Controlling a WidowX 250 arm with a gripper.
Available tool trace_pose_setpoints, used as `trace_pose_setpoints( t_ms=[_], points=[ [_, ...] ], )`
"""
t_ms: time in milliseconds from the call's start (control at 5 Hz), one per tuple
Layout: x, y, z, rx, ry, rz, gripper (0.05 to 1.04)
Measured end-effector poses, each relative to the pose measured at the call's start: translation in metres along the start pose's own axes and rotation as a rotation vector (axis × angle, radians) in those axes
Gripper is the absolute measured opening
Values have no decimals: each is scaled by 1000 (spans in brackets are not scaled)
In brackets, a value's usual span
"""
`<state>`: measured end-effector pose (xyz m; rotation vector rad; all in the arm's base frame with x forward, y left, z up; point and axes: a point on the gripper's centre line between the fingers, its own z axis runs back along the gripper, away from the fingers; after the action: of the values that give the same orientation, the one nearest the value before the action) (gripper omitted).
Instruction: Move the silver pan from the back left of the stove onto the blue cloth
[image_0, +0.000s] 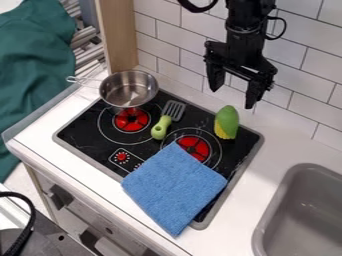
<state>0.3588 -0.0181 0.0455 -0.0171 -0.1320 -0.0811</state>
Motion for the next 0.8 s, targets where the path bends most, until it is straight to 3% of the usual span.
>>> trace_pose_setpoints(
  t_ms=[200, 400, 800],
  points=[
    [-9, 0, -15, -2, 49, -1, 1001],
    [-24, 27, -23, 16, 83, 45, 1001],
    [-39, 91, -19, 36, 72, 153, 1001]
  ],
)
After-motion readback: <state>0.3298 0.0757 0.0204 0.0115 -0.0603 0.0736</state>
